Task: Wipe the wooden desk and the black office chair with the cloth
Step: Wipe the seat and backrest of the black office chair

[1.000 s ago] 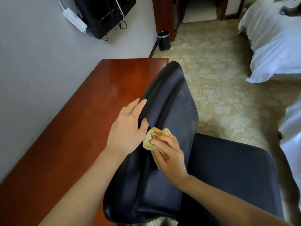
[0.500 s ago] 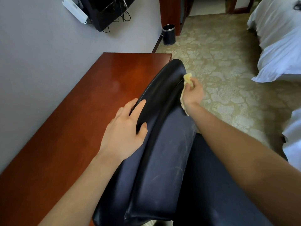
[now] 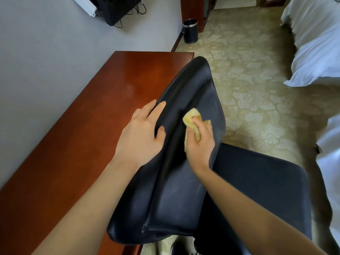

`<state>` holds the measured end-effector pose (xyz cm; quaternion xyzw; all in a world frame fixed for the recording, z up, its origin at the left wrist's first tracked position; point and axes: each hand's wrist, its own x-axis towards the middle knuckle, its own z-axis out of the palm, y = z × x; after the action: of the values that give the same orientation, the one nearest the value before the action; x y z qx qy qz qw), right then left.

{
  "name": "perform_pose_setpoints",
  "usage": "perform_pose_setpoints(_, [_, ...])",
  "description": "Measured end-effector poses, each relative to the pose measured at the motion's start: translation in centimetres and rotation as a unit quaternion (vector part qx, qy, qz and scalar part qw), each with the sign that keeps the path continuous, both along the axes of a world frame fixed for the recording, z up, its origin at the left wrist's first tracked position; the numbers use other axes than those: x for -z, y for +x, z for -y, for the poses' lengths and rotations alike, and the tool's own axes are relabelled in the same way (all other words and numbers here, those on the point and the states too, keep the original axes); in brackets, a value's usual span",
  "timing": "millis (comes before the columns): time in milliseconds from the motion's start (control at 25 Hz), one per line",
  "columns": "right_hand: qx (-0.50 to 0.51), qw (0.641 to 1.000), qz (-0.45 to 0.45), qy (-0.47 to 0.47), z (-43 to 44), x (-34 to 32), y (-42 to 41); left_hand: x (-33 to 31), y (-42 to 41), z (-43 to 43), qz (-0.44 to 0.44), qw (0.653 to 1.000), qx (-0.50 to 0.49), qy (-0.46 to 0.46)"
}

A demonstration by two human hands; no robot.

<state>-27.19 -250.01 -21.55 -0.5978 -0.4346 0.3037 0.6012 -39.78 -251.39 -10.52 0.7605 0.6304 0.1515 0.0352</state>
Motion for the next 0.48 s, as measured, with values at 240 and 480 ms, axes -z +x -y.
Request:
perform_pose_setpoints(240, [-0.131,0.979,0.051,0.148,9.8,1.2,-2.5,-0.2,0.1,0.3,-0.007,1.000,0.005,-0.018])
perform_pose_setpoints(480, [-0.271,0.877,0.257,0.303,9.1,2.8,0.5,-0.4,0.3,0.7,-0.019,1.000,0.009,-0.019])
